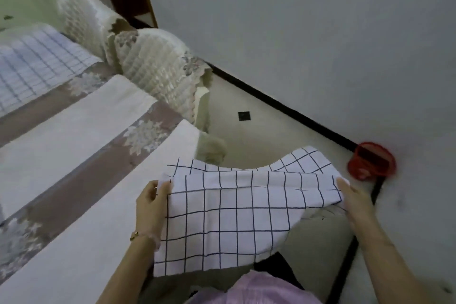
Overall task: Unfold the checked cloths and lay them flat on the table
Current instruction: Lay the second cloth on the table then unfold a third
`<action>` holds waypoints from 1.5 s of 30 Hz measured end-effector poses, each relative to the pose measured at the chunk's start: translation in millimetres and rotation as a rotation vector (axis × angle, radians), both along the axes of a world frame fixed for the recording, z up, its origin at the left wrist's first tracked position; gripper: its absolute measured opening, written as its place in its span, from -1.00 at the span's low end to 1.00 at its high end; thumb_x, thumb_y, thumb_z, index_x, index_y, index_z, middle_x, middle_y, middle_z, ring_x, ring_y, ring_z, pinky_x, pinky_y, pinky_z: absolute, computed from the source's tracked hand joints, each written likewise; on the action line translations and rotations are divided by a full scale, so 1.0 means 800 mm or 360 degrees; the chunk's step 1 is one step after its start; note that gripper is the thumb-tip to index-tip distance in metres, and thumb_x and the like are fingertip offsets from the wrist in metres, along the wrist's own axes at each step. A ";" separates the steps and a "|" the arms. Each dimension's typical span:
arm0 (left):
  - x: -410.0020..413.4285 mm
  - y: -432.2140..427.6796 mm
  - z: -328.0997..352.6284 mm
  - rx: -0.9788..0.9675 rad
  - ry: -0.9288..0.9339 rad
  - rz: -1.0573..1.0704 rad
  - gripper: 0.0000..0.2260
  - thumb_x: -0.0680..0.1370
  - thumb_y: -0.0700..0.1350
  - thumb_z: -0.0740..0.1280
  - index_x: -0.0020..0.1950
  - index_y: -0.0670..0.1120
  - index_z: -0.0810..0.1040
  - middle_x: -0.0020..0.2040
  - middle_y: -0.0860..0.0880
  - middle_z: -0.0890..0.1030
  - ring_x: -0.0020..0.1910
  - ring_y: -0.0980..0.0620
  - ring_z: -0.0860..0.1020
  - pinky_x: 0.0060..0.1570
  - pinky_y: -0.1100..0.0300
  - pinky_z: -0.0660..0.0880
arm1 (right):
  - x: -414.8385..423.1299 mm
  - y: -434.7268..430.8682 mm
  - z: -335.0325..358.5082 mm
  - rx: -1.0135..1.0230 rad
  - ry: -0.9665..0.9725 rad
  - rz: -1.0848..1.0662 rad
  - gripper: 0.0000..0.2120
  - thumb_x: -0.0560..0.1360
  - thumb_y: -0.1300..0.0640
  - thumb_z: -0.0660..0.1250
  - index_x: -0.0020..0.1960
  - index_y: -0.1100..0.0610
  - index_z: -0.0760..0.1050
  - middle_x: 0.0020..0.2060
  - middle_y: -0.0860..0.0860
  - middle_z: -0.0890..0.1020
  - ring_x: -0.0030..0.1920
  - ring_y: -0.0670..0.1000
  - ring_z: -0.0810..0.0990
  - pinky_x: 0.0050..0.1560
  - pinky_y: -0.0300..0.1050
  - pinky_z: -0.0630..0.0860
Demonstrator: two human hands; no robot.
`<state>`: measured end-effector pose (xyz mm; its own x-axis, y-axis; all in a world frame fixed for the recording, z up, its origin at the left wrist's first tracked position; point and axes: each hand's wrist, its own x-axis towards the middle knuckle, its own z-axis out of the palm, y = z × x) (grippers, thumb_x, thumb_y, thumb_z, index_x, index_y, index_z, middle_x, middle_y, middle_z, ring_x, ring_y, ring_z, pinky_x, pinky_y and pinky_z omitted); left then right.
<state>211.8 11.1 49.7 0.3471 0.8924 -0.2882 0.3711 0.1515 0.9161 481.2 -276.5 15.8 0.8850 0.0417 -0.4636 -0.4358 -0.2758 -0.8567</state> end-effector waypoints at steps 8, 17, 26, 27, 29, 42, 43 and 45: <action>0.196 -0.045 -0.034 -0.0054 0.0028 -0.0186 -0.84 0.57 -0.09 0.28 -0.12 -0.11 0.60 -0.16 -0.05 0.61 -0.14 0.03 0.50 -0.20 0.22 0.42 | 0.119 -0.091 -0.029 -0.0044 0.0135 -0.0175 -0.80 0.56 0.15 0.24 0.09 0.24 0.52 -0.14 0.16 0.61 -0.12 0.14 0.57 0.00 0.01 0.52; 0.357 -0.005 -0.008 0.0040 -0.0063 -0.0180 -0.80 0.57 -0.06 0.25 -0.02 -0.15 0.59 -0.15 -0.08 0.57 -0.16 0.01 0.48 -0.18 0.17 0.41 | 0.305 -0.050 0.005 -0.0013 0.0019 -0.0119 -0.79 0.54 0.08 0.26 0.11 0.13 0.55 -0.02 0.13 0.60 0.01 0.15 0.57 0.18 0.13 0.49; 0.505 0.087 -0.044 0.0007 -0.0017 -0.0050 -0.86 0.57 -0.09 0.26 -0.11 -0.10 0.56 -0.19 -0.05 0.54 -0.19 0.02 0.45 -0.24 0.19 0.39 | 0.472 0.053 -0.003 -0.0032 -0.0033 0.0078 -0.78 0.58 0.10 0.20 0.05 0.21 0.53 -0.12 0.12 0.60 -0.14 0.07 0.57 -0.22 -0.14 0.46; 0.519 0.096 -0.047 -0.0009 -0.0010 -0.0023 -0.85 0.58 -0.09 0.25 -0.12 -0.09 0.56 -0.19 -0.06 0.54 -0.19 0.02 0.45 -0.23 0.19 0.39 | 0.491 0.067 -0.006 -0.0032 -0.0007 0.0115 -0.74 0.58 0.08 0.20 0.07 0.24 0.53 -0.09 0.16 0.61 -0.11 0.12 0.58 -0.18 -0.10 0.49; 0.544 0.118 -0.050 -0.0051 -0.0014 0.0055 -0.83 0.58 -0.08 0.24 -0.08 -0.11 0.58 -0.16 -0.09 0.56 -0.16 -0.01 0.48 -0.19 0.15 0.42 | 0.528 0.103 -0.006 -0.0042 0.0046 0.0205 -0.73 0.58 0.06 0.20 0.06 0.23 0.55 -0.07 0.19 0.63 -0.07 0.17 0.60 -0.12 -0.03 0.53; 0.567 0.278 0.100 0.0537 -0.0141 0.0673 -0.77 0.58 0.01 0.24 -0.04 -0.11 0.60 -0.12 -0.18 0.61 -0.16 -0.02 0.50 -0.16 0.07 0.46 | 0.686 0.469 0.104 0.0260 -0.0344 0.0873 -0.86 0.57 0.16 0.21 -0.02 0.21 0.50 -0.23 0.08 0.55 -0.28 -0.01 0.49 -0.27 -0.16 0.41; 0.559 0.285 0.118 0.0621 -0.0156 0.0750 -0.76 0.58 0.02 0.24 -0.06 -0.11 0.60 -0.16 -0.15 0.60 -0.18 0.00 0.49 -0.18 0.10 0.44 | 0.688 0.503 0.113 0.0306 -0.0371 0.0947 -0.86 0.57 0.17 0.21 -0.01 0.21 0.50 -0.22 0.09 0.54 -0.27 -0.01 0.49 -0.25 -0.17 0.41; 0.541 0.300 0.148 0.0776 -0.0186 0.0941 -0.76 0.58 0.00 0.26 -0.09 -0.14 0.60 -0.20 -0.10 0.56 -0.21 0.07 0.45 -0.21 0.18 0.41 | 0.686 0.576 0.131 0.0395 -0.0395 0.1088 -0.86 0.56 0.17 0.21 -0.02 0.20 0.52 -0.26 0.05 0.55 -0.30 -0.04 0.51 -0.22 -0.16 0.42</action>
